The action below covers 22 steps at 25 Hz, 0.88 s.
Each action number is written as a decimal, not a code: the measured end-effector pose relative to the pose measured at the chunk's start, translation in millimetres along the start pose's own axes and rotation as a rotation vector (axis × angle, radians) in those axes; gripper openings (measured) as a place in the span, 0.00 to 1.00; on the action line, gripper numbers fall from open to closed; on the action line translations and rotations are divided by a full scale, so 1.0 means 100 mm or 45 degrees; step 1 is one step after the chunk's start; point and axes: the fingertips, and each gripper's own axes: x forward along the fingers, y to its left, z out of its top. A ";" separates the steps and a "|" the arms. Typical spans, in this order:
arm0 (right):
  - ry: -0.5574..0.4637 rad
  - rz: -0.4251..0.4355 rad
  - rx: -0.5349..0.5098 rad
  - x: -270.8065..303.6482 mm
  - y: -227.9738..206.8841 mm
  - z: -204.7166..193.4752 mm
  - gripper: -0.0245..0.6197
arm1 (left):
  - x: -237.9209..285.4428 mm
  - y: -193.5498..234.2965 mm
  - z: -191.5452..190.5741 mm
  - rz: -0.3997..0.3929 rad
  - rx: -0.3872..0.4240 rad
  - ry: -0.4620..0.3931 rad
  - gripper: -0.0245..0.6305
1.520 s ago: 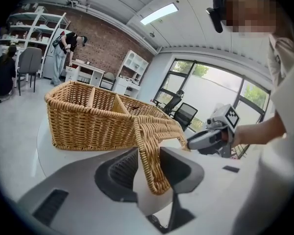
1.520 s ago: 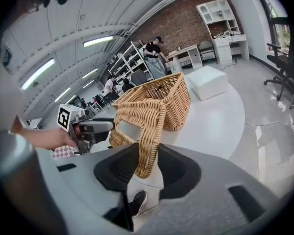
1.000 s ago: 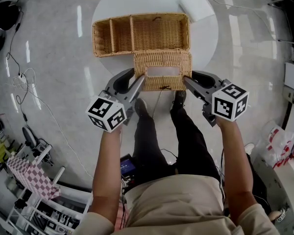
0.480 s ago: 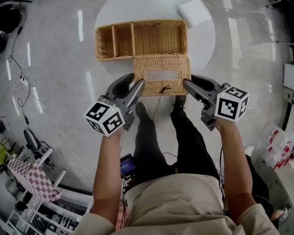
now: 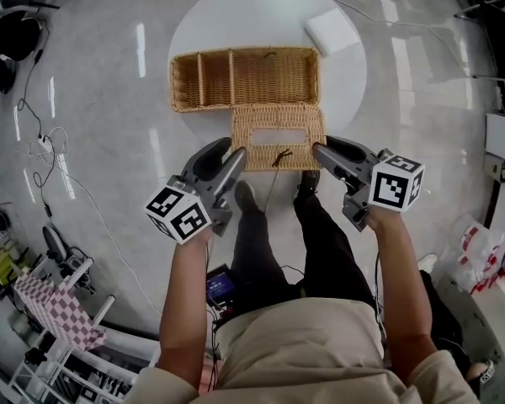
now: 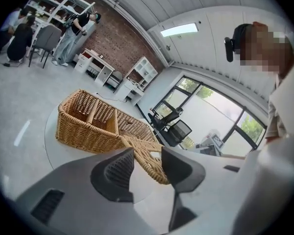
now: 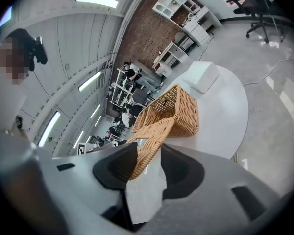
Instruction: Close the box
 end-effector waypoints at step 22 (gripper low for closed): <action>-0.151 0.124 0.259 -0.08 0.16 0.26 0.29 | -0.06 -0.63 0.49 -0.174 -0.001 -0.251 0.33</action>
